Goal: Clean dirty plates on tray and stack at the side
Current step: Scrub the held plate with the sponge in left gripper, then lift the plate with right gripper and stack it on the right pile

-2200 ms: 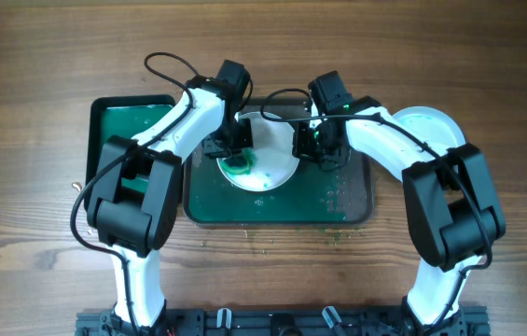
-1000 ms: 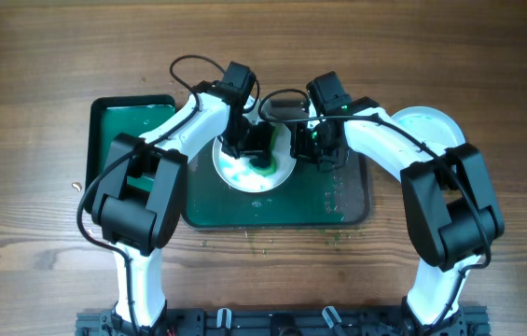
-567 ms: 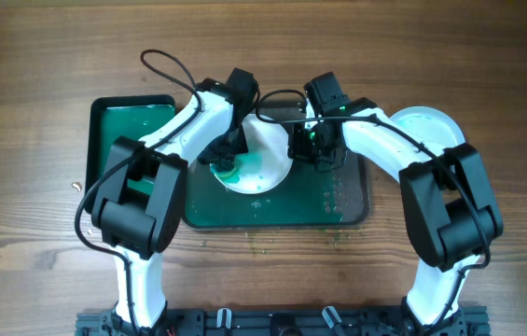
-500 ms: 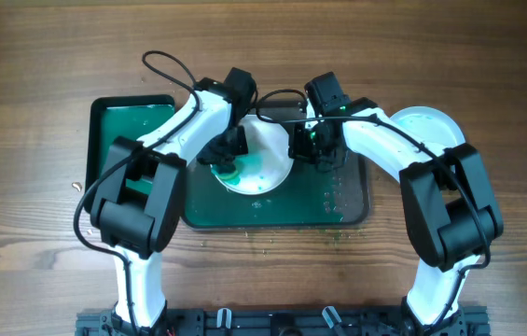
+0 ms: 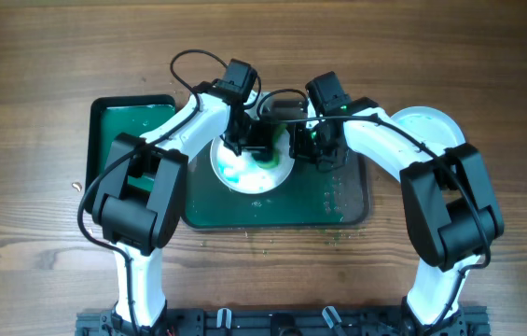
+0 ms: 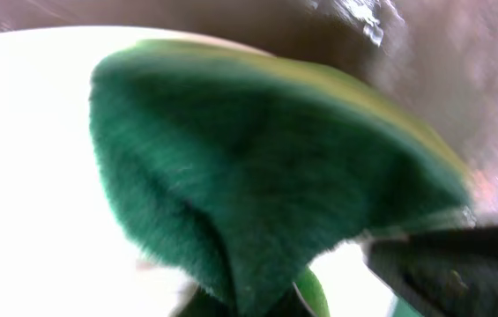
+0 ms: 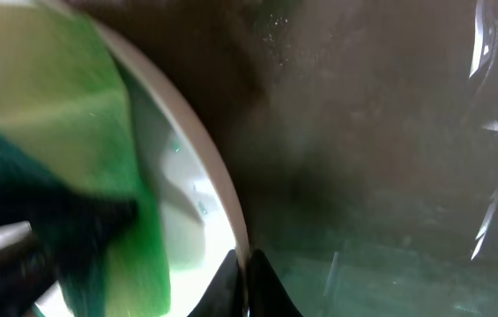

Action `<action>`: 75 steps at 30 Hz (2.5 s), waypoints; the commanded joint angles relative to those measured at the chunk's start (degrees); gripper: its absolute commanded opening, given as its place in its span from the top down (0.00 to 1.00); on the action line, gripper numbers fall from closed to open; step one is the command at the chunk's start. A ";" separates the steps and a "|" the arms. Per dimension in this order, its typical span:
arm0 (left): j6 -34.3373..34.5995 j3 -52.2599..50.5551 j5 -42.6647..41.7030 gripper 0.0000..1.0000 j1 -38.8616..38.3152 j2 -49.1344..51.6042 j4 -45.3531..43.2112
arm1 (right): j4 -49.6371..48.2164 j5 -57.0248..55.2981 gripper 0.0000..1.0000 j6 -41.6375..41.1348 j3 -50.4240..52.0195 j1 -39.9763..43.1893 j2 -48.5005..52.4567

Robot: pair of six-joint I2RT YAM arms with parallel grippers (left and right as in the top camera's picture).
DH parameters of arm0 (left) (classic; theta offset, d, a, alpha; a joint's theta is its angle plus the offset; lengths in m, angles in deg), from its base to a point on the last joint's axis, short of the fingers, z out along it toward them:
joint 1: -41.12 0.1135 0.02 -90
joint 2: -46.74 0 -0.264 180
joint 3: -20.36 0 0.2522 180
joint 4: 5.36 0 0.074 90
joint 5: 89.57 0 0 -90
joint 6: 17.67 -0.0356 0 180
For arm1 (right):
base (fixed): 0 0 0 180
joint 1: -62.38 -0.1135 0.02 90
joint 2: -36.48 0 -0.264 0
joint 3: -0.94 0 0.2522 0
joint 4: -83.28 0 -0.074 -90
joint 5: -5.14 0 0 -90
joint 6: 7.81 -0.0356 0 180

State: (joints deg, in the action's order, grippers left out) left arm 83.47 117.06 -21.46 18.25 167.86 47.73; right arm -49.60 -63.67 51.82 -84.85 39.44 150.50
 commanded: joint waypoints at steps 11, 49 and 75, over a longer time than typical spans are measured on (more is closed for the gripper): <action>22.36 -0.11 44.24 0.96 0.15 0.72 13.55 | 0.35 -1.03 0.96 0.35 0.17 0.28 0.85; 3.04 14.62 3.48 0.96 13.70 -12.79 27.10 | 20.44 -78.44 0.96 2.23 0.13 -23.34 -26.88; 3.04 14.62 3.48 0.96 13.70 -12.79 27.10 | 25.40 -89.92 0.96 0.24 0.13 -31.52 -26.93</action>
State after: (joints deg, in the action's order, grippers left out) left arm 85.98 131.25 -17.07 32.17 155.27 74.85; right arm -25.21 -159.40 56.41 -84.59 7.70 124.86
